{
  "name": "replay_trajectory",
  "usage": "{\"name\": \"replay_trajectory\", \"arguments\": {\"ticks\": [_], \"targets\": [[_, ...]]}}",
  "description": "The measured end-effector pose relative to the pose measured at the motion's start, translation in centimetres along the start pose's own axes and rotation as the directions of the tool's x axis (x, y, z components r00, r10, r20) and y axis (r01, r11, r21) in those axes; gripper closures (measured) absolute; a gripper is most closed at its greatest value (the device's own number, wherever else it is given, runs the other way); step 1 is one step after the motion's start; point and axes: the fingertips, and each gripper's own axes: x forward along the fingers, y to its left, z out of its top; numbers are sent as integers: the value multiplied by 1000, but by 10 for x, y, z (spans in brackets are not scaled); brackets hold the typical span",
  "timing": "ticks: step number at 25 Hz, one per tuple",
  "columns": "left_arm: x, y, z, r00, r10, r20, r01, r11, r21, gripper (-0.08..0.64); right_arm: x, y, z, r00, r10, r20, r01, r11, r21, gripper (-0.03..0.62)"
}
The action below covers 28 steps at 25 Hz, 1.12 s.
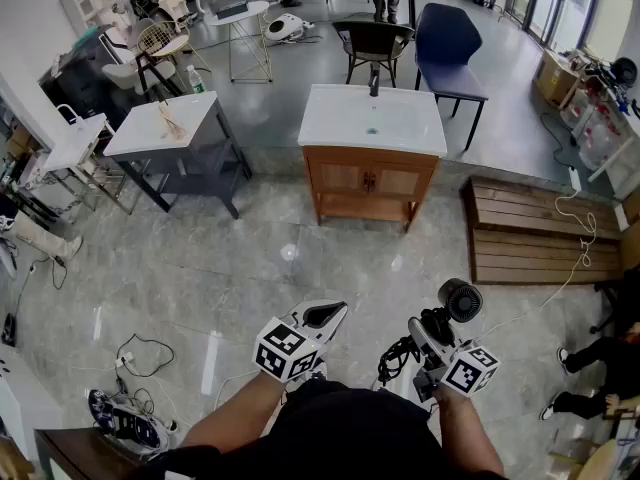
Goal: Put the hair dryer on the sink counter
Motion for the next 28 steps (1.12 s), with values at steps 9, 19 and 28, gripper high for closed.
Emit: {"name": "replay_trajectory", "arguments": {"ticks": [9, 19, 28], "targets": [[-7, 3, 4, 1000, 5, 4, -5, 1000, 9, 560, 2, 3, 2, 1000, -7, 5, 7, 1000, -14, 379], [-7, 9, 2, 1000, 1, 4, -1, 1000, 7, 560, 4, 4, 11, 996, 37, 80, -43, 996, 78, 379], [-16, 32, 0, 1000, -16, -2, 16, 1000, -1, 560, 24, 10, 5, 999, -7, 47, 5, 999, 47, 379]]}}
